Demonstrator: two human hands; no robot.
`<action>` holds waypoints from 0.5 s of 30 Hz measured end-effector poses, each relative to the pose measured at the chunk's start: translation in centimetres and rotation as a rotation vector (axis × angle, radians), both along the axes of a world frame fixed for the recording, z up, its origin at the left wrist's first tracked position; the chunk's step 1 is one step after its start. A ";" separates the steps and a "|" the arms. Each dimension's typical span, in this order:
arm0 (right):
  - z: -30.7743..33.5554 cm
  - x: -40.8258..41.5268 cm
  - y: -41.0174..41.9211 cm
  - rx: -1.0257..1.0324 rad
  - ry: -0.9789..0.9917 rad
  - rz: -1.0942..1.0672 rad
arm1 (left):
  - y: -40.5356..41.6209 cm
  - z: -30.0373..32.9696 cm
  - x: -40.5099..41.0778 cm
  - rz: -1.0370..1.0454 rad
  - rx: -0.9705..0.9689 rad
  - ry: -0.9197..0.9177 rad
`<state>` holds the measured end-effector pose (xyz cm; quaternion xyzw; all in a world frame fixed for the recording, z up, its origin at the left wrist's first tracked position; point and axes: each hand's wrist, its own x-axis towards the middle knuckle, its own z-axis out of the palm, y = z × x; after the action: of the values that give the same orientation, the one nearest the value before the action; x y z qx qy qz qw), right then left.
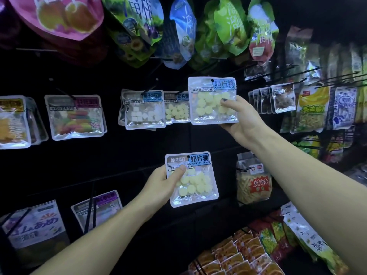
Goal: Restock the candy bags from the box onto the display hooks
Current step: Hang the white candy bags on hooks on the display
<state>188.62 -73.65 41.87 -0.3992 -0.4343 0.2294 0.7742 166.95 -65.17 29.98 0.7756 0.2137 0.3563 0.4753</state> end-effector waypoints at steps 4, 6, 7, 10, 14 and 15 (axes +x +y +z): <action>0.4 0.0 0.8 0.013 0.037 0.019 | -0.1 -0.5 0.1 -0.013 0.043 0.022; 0.6 0.0 1.2 0.017 0.042 0.032 | 0.0 -0.8 0.1 0.002 0.053 0.024; 0.7 0.0 1.4 0.021 0.045 0.038 | 0.1 -0.9 0.1 0.009 0.060 0.031; 1.0 0.1 1.8 0.042 0.064 0.051 | 0.3 -1.3 0.2 0.016 0.086 0.068; 1.1 0.3 2.2 0.058 0.062 0.066 | 0.6 -1.6 0.4 0.018 0.094 0.087; 1.0 0.3 2.3 0.054 0.058 0.063 | 0.7 -1.6 0.4 0.025 0.102 0.089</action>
<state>188.96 -71.35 42.92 -0.3573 -0.4303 0.2534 0.7893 167.33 -64.50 28.35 0.8111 0.2257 0.3377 0.4209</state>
